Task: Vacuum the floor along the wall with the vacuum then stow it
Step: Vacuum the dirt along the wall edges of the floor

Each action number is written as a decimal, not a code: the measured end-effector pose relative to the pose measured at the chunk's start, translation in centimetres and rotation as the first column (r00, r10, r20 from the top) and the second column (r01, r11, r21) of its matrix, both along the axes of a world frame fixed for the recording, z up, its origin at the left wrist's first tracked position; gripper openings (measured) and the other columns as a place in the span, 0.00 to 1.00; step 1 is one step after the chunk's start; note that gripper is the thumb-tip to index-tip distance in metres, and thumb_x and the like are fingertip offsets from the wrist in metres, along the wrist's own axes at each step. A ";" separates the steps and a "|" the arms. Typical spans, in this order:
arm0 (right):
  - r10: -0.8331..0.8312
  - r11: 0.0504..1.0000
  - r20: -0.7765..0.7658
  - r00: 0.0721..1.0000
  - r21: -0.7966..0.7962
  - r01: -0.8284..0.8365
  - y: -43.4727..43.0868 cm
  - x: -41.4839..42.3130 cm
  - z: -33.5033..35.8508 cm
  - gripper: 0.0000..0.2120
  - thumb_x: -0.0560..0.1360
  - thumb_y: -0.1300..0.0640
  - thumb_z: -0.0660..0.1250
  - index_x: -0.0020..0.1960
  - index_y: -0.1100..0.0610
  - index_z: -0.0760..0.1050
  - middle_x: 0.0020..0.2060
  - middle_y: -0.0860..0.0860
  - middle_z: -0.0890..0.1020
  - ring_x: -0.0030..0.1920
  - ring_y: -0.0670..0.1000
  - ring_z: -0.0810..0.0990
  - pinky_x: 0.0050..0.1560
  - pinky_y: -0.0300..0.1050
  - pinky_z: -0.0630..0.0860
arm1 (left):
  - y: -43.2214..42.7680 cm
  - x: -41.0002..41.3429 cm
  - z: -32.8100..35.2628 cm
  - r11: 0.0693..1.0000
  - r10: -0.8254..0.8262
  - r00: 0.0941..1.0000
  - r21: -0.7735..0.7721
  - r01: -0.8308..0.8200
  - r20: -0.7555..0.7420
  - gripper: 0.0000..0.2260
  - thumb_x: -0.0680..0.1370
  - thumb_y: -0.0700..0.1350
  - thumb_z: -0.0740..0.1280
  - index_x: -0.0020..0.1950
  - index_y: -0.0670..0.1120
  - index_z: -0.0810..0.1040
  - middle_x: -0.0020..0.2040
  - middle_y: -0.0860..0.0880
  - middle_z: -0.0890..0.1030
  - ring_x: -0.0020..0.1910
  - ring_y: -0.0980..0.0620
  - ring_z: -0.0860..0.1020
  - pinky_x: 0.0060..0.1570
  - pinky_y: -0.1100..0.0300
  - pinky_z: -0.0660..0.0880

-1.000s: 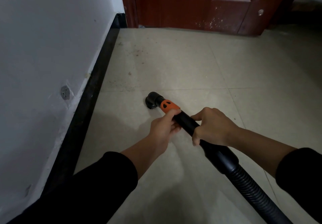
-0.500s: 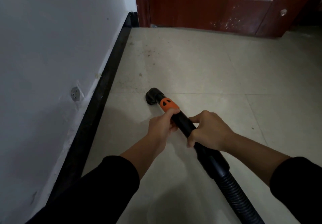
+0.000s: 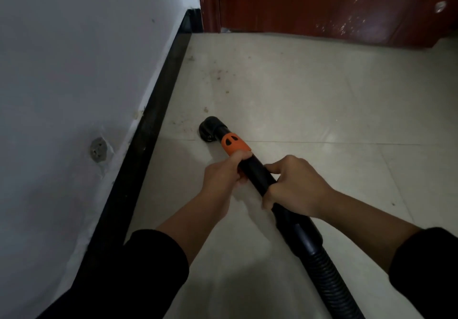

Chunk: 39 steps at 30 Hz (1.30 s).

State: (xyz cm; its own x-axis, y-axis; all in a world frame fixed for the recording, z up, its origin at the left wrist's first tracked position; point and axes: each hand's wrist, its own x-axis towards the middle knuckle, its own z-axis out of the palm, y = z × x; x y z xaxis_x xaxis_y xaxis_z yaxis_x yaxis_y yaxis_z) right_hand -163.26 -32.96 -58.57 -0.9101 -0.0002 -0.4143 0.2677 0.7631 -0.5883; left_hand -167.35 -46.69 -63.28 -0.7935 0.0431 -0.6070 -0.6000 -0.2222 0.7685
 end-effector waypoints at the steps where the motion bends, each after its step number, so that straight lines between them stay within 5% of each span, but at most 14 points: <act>1: 0.006 1.000 0.012 1.000 -0.003 -0.006 0.0 -0.3 -0.1 0.18 0.57 0.59 0.76 0.47 0.53 0.84 0.28 0.50 0.81 0.31 0.50 0.82 0.37 0.49 0.81 | -0.1 -0.3 0.0 1.000 -0.009 1.000 -0.002 0.009 0.007 0.08 0.73 0.45 0.73 0.48 0.42 0.80 0.48 0.44 0.85 0.48 0.50 0.83 0.44 0.62 0.77; 6: 0.019 1.000 0.072 0.997 0.009 -0.020 0.0 -2.0 0.5 0.20 0.58 0.60 0.76 0.50 0.53 0.83 0.31 0.52 0.83 0.32 0.51 0.82 0.38 0.48 0.82 | -0.5 -1.8 0.8 0.998 -0.065 0.996 0.009 0.064 0.059 0.10 0.74 0.45 0.72 0.51 0.41 0.81 0.48 0.44 0.85 0.49 0.51 0.84 0.53 0.60 0.78; 16: 0.102 0.975 0.164 0.981 0.177 -0.131 -4.1 -6.1 4.0 0.24 0.59 0.57 0.78 0.54 0.55 0.81 0.43 0.54 0.83 0.43 0.54 0.81 0.40 0.43 0.77 | -3.2 -4.3 4.1 0.995 0.046 0.970 0.073 -0.065 0.240 0.14 0.75 0.43 0.72 0.57 0.38 0.79 0.53 0.41 0.83 0.49 0.50 0.82 0.40 0.63 0.77; 27: 0.171 0.976 0.137 0.976 0.113 -0.187 -5.1 -8.3 2.3 0.20 0.60 0.60 0.73 0.52 0.54 0.83 0.38 0.53 0.83 0.37 0.52 0.81 0.37 0.43 0.78 | -5.0 -5.4 3.7 0.985 0.143 0.963 0.061 -0.161 0.226 0.11 0.75 0.42 0.71 0.55 0.38 0.79 0.50 0.42 0.83 0.44 0.54 0.82 0.33 0.68 0.77; 31: 0.183 0.979 0.180 0.966 0.060 -0.197 -4.6 -8.8 2.6 0.23 0.59 0.62 0.75 0.53 0.51 0.83 0.35 0.52 0.82 0.36 0.51 0.81 0.37 0.43 0.79 | -5.0 -5.3 3.2 0.989 0.143 0.963 0.004 -0.148 0.230 0.10 0.74 0.43 0.73 0.52 0.39 0.81 0.47 0.43 0.85 0.45 0.51 0.83 0.42 0.62 0.80; 39: 0.237 0.968 0.131 0.963 0.058 -0.246 -4.5 -9.7 2.4 0.23 0.61 0.61 0.75 0.55 0.50 0.82 0.36 0.53 0.83 0.36 0.50 0.81 0.36 0.42 0.78 | -4.6 -6.0 2.7 0.973 0.222 0.951 0.014 -0.230 0.218 0.09 0.73 0.42 0.73 0.51 0.39 0.80 0.46 0.43 0.84 0.44 0.52 0.83 0.37 0.67 0.79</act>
